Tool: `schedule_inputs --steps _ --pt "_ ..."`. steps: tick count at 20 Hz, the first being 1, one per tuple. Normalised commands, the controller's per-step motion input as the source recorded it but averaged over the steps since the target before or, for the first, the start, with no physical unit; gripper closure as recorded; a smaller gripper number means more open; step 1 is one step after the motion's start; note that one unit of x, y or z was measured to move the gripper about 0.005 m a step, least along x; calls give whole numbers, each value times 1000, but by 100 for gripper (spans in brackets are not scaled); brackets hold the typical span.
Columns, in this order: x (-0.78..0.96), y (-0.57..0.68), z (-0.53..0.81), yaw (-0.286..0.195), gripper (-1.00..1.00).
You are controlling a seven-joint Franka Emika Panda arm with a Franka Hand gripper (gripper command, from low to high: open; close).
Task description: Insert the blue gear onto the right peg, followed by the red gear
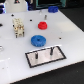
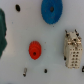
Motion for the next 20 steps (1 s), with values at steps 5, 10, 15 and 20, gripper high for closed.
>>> schedule_inputs --steps 5,10,15,20 --pt "-286 -55 -428 0 -100" --pt "-221 -52 -427 0 -100" --pt "-155 -57 -448 0 -100" --pt "-112 -85 -466 0 -100"
